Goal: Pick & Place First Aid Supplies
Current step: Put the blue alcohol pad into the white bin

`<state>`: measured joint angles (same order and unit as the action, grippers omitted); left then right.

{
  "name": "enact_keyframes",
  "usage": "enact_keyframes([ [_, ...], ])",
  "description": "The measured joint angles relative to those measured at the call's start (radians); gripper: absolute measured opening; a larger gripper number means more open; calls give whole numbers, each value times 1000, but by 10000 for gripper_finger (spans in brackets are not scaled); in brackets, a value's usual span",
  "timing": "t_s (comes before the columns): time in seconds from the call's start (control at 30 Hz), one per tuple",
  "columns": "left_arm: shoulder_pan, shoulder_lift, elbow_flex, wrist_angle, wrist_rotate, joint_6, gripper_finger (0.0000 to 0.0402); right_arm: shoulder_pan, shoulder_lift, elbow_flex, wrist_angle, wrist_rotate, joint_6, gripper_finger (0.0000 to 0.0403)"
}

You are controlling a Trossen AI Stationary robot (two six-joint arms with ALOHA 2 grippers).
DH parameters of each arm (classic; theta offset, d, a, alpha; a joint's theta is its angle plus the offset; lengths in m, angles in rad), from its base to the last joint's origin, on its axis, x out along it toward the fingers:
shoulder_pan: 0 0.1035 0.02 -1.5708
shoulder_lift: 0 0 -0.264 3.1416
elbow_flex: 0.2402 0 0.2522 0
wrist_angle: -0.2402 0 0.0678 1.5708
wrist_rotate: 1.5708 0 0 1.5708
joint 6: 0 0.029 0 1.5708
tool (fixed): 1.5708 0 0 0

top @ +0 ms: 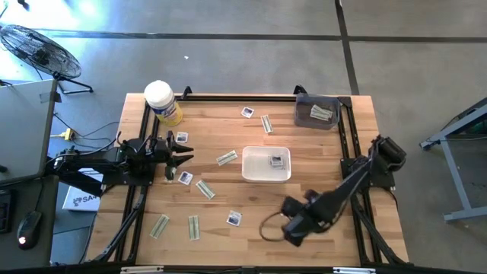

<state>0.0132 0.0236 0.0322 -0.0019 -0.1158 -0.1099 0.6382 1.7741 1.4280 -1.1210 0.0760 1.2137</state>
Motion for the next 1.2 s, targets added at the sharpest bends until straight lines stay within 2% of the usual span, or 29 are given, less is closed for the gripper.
enact_keyframes([
  [0.23, 0, 0, 0, 0, 0, 0, 119, -186, -1, 62, 36, 212, -376, 1],
  [0.5, 0, 0, 0, 0, 0, 0, 119, -411, 33, 63, 122, 266, -701, 0],
  [0.73, 0, 0, 0, 0, 0, 0, 119, -528, 106, 62, 88, 233, -801, 0],
  [0.97, 0, 0, 0, 0, 0, 0, 119, -582, 182, 61, 23, 180, -830, 0],
  [1.2, 0, 0, 0, 0, 0, 0, 119, -620, 186, 62, 3, 146, -834, 3],
])
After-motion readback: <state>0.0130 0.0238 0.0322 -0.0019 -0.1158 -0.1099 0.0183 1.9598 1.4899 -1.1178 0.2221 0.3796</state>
